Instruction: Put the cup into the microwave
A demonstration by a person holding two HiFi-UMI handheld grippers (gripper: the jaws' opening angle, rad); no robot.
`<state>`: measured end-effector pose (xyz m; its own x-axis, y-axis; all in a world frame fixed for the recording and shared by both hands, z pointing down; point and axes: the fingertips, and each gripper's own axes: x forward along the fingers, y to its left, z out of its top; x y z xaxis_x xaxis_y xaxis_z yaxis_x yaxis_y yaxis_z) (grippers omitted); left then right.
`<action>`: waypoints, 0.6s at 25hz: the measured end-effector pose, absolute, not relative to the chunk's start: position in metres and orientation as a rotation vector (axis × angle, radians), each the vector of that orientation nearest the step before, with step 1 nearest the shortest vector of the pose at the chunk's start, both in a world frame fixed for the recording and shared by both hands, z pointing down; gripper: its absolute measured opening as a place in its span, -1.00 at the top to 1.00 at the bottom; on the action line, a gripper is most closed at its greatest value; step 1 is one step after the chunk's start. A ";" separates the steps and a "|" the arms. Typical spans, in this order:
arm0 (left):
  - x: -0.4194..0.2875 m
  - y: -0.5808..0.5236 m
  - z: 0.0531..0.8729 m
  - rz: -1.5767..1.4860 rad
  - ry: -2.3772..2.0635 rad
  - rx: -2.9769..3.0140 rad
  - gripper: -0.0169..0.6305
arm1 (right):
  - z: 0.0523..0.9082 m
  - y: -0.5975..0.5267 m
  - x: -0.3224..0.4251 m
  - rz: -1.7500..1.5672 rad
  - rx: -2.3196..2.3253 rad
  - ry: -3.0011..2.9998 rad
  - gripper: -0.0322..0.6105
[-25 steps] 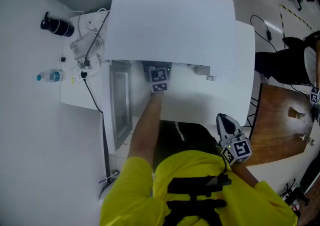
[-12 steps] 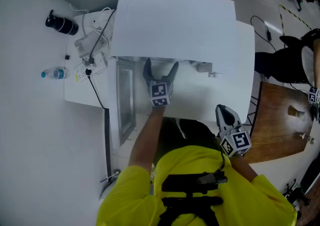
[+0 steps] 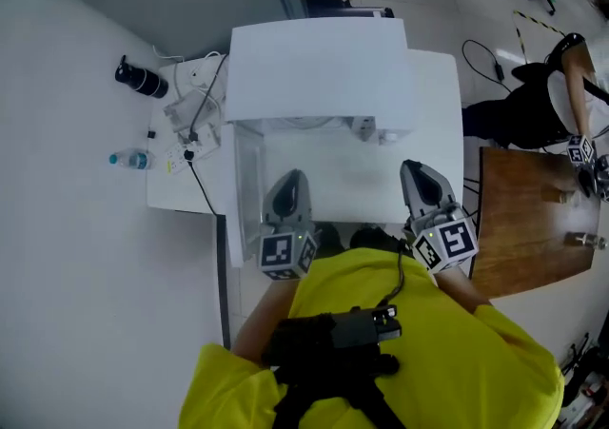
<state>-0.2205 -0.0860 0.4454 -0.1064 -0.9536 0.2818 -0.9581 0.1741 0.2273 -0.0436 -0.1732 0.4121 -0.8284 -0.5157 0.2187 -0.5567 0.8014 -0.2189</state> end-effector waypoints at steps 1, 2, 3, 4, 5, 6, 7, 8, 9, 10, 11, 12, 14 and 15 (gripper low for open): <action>-0.221 -0.086 0.424 -0.014 -2.101 1.835 0.94 | 0.395 -0.174 -0.044 0.385 0.862 -2.872 0.89; -0.222 -0.086 0.404 -0.046 -2.098 1.865 0.94 | 0.378 -0.174 -0.045 0.359 0.874 -2.903 0.89; -0.222 -0.086 0.385 -0.076 -2.089 1.894 0.94 | 0.362 -0.173 -0.046 0.339 0.884 -2.932 0.89; -0.223 -0.087 0.369 -0.101 -2.079 1.918 0.94 | 0.349 -0.173 -0.046 0.326 0.891 -2.956 0.89; -0.225 -0.086 0.356 -0.116 -2.073 1.935 0.94 | 0.338 -0.172 -0.047 0.318 0.897 -2.974 0.89; -0.227 -0.085 0.344 -0.120 -2.076 1.948 0.94 | 0.329 -0.172 -0.047 0.311 0.905 -2.983 0.89; -0.230 -0.084 0.335 -0.119 -2.087 1.959 0.94 | 0.322 -0.170 -0.047 0.300 0.915 -2.985 0.89; -0.233 -0.082 0.329 -0.116 -2.103 1.970 0.94 | 0.317 -0.169 -0.047 0.285 0.927 -2.981 0.89; -0.237 -0.080 0.326 -0.112 -2.121 1.978 0.94 | 0.315 -0.168 -0.047 0.269 0.938 -2.971 0.89; -0.241 -0.079 0.328 -0.107 -2.135 1.980 0.94 | 0.315 -0.167 -0.047 0.262 0.947 -2.959 0.89; -0.245 -0.080 0.331 -0.101 -2.142 1.972 0.94 | 0.317 -0.167 -0.048 0.268 0.952 -2.950 0.89; -0.249 -0.081 0.337 -0.097 -2.143 1.960 0.94 | 0.321 -0.167 -0.050 0.283 0.953 -2.942 0.89; -0.254 -0.082 0.348 -0.090 -2.134 1.941 0.94 | 0.327 -0.167 -0.055 0.302 0.952 -2.929 0.89; -0.255 -0.082 0.353 -0.082 -2.125 1.938 0.94 | 0.330 -0.166 -0.058 0.304 0.952 -2.924 0.89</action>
<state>-0.2552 -0.0824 0.3532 -0.0736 -0.9852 0.1550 -0.9702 0.1067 0.2173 -0.0579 -0.1658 0.3296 -0.8091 -0.5775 0.1091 -0.5875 0.7911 -0.1704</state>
